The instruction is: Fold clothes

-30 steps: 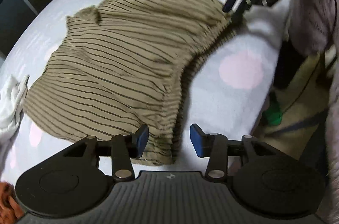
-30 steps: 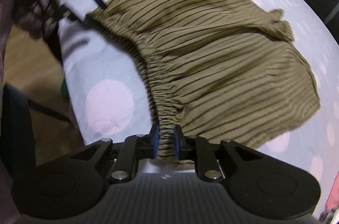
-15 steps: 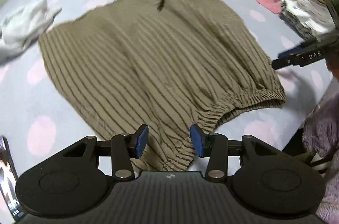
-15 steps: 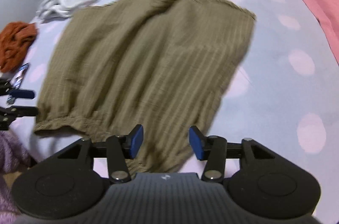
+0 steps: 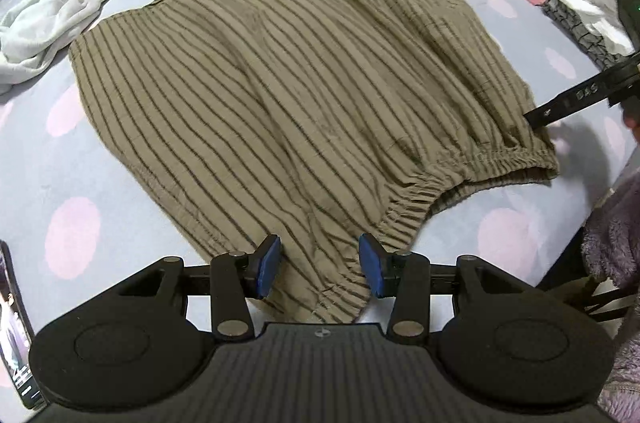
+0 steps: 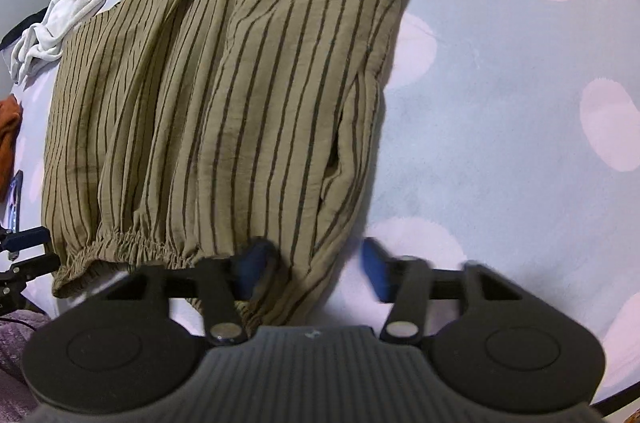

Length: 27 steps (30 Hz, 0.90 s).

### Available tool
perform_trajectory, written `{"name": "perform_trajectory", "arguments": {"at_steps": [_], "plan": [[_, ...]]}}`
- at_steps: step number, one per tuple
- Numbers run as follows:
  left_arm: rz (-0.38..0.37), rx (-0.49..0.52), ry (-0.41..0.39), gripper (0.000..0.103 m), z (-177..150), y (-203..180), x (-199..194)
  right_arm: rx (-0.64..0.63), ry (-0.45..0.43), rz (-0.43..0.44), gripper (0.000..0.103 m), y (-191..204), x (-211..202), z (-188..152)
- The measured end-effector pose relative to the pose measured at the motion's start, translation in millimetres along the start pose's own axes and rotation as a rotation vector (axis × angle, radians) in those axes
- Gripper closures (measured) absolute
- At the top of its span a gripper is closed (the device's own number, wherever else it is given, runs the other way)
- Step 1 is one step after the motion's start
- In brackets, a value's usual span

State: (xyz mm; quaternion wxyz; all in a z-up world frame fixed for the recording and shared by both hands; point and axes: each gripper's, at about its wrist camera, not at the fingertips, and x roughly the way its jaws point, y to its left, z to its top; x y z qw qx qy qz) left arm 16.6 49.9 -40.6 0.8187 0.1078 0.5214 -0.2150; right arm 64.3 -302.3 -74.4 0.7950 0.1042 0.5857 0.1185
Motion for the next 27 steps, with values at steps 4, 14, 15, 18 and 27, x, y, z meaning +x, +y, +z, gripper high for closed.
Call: {"name": "perform_trajectory", "arguments": {"at_steps": [4,14,15,18,27], "plan": [[0.009,-0.028,-0.012,0.062,-0.2,6.1,-3.9,0.036,-0.034,0.055,0.094,4.6,-8.8,4.9],[0.035,-0.104,-0.012,0.062,-0.3,22.8,-5.5,-0.075,-0.157,0.093,0.096,71.3,-37.8,26.6],[0.036,-0.110,-0.008,0.062,-0.5,24.2,-4.6,-0.087,-0.162,0.096,0.096,80.3,-38.8,29.0],[0.041,-0.133,-0.003,0.062,-1.3,29.1,-4.0,-0.133,-0.170,0.112,0.096,106.8,-37.4,37.9],[0.073,-0.220,-0.059,0.065,-5.7,47.4,-20.3,-0.304,-0.099,0.253,0.096,190.1,-20.8,31.7]]}}
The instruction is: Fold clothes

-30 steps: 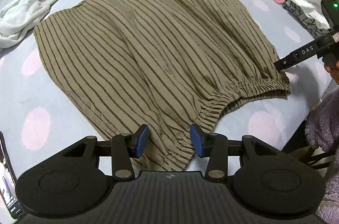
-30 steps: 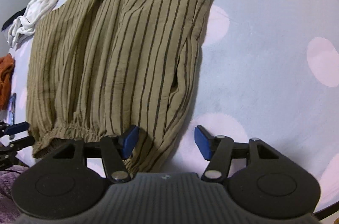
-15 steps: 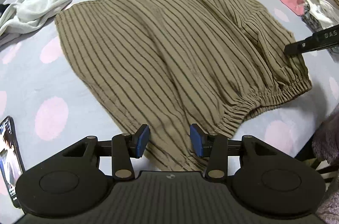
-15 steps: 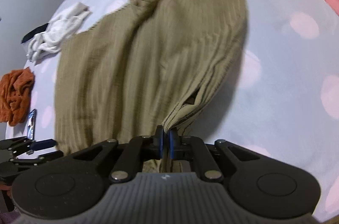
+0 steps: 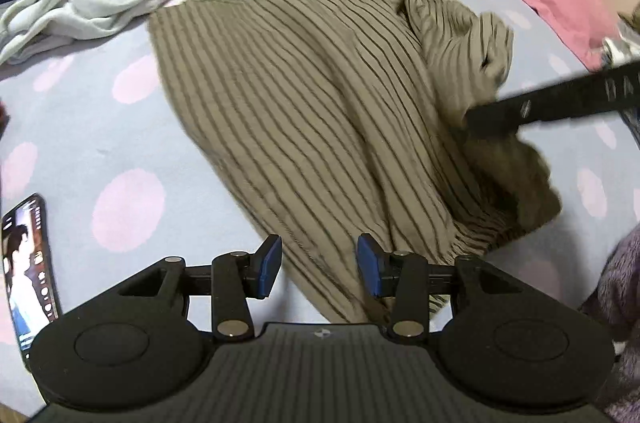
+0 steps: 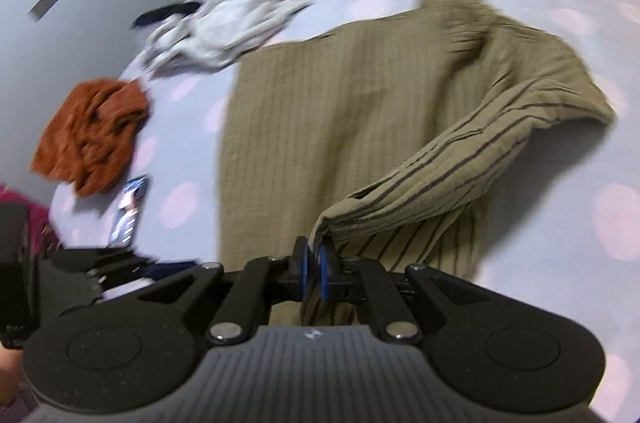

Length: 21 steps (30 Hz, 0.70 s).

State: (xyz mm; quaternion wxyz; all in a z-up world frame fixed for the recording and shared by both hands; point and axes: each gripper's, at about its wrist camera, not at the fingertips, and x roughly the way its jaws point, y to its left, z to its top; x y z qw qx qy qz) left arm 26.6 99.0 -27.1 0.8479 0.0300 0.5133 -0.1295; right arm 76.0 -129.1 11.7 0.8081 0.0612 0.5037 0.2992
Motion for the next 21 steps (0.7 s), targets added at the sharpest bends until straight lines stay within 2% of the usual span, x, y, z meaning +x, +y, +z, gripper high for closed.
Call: {"name": "perform_trajectory", "arguments": {"at_steps": [3,7,10,15,16,17,18,21], "plan": [[0.035,-0.043,-0.001,0.067,-2.3,9.5,-3.4,-0.049,0.038,0.052,0.096,23.2,14.4,1.0],[0.039,-0.080,-0.001,0.068,-6.9,18.9,-7.7,-0.109,0.090,0.104,0.096,47.9,32.3,-0.4],[0.031,-0.077,0.000,0.068,-9.8,19.4,-9.9,-0.146,0.126,0.080,0.095,58.1,49.4,-3.0],[0.025,-0.052,0.009,0.068,-13.9,17.9,-12.2,-0.078,0.208,0.056,0.088,46.1,74.7,-9.0],[0.025,-0.048,0.010,0.068,-14.3,17.5,-12.4,-0.068,0.214,0.054,0.084,44.0,75.8,-9.4],[0.025,-0.046,0.010,0.068,-14.7,17.1,-12.7,-0.061,0.216,0.053,0.069,42.4,75.5,-9.5],[0.024,-0.043,0.010,0.068,-15.0,16.6,-13.1,-0.059,0.212,0.056,0.065,41.6,72.3,-9.5],[0.015,-0.046,0.008,0.068,-15.1,15.4,-14.4,-0.060,0.186,0.069,0.064,40.3,57.8,-9.0]]}}
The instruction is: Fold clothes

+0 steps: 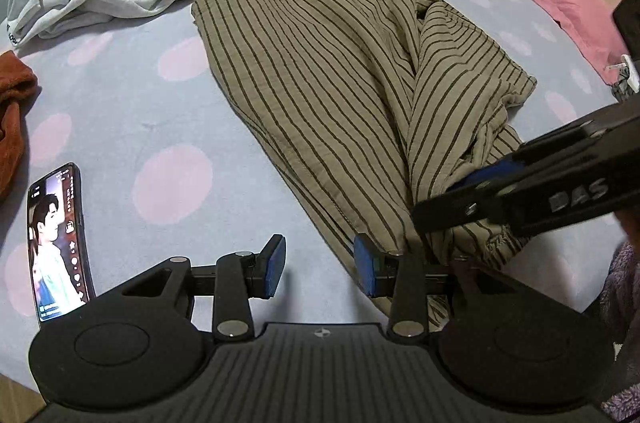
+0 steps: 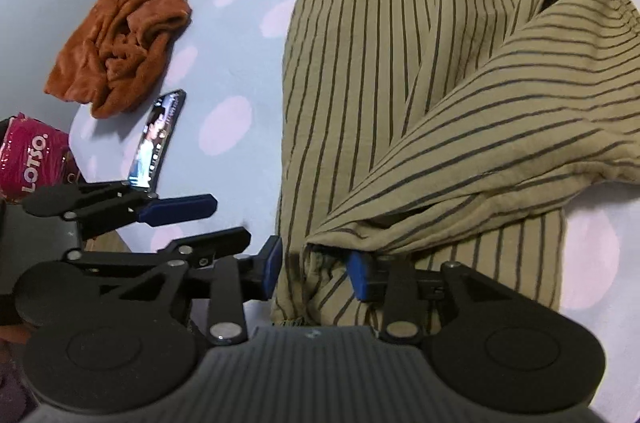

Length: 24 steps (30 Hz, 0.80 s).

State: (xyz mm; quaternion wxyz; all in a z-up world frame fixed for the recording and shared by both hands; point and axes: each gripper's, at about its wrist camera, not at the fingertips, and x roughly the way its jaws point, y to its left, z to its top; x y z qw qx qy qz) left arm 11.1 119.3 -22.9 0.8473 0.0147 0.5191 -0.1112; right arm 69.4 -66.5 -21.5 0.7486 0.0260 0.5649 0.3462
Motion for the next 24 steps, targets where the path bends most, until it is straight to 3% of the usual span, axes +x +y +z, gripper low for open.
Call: {"name": "perform_trajectory", "arguments": {"at_steps": [5,11,18,24], "plan": [[-0.071,-0.021,-0.019,0.067,-1.2,-4.9,-6.5,-0.037,-0.071,-0.009,0.058,0.2,-33.0,-5.8],[-0.169,-0.067,-0.059,0.067,-1.3,-12.5,-18.1,-0.133,-0.135,-0.127,0.056,-11.6,-67.2,-27.0],[-0.287,-0.166,-0.030,0.062,-3.0,-19.2,-11.0,-0.142,-0.119,-0.187,0.056,-35.9,-79.2,-56.2],[-0.320,-0.209,0.027,0.062,-2.9,-23.6,9.6,-0.137,-0.096,-0.188,0.056,-50.9,-79.9,-72.8]]}}
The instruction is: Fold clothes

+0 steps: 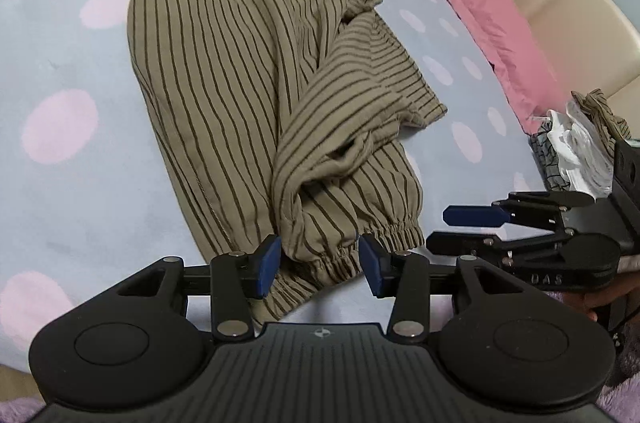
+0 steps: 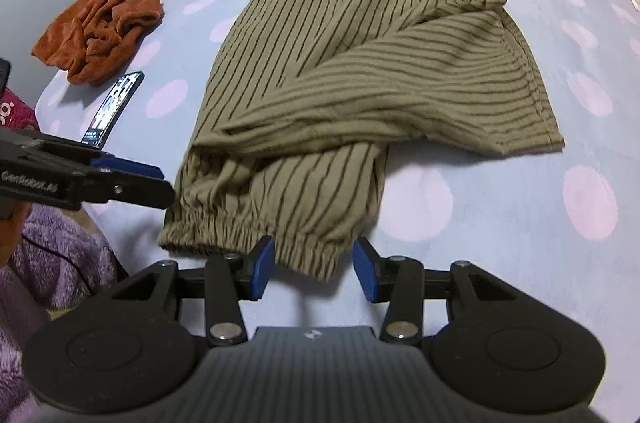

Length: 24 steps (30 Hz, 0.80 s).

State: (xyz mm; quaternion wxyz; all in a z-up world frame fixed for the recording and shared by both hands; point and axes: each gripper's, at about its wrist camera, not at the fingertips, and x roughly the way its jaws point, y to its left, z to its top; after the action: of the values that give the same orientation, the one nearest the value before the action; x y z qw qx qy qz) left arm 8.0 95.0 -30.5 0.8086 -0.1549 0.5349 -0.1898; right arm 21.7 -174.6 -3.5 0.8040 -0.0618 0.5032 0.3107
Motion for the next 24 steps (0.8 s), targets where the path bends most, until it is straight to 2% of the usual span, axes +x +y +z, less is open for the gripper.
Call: {"name": "perform_trajectory", "arguments": {"at_steps": [4,6,8,10,15,24], "plan": [[-0.021,-0.043,0.030,0.062,2.5,5.1,14.9,-0.034,0.018,0.003,0.056,1.4,3.5,-7.9],[-0.026,-0.046,0.047,0.068,3.7,6.1,22.1,-0.050,0.031,0.003,0.056,1.5,6.7,-11.3],[-0.027,-0.035,0.049,0.086,5.4,4.8,23.4,-0.063,0.046,0.005,0.056,2.1,10.8,-15.0],[-0.047,-0.023,0.033,0.096,9.8,1.5,18.2,-0.079,0.059,0.003,0.056,4.2,14.3,-18.2],[-0.119,-0.015,-0.044,0.101,20.9,-7.2,-2.4,-0.134,0.057,-0.013,0.056,14.2,18.5,-20.8],[-0.167,-0.010,-0.091,0.102,26.5,-18.8,-12.3,-0.165,-0.012,-0.067,0.051,29.3,21.8,-5.8]]}}
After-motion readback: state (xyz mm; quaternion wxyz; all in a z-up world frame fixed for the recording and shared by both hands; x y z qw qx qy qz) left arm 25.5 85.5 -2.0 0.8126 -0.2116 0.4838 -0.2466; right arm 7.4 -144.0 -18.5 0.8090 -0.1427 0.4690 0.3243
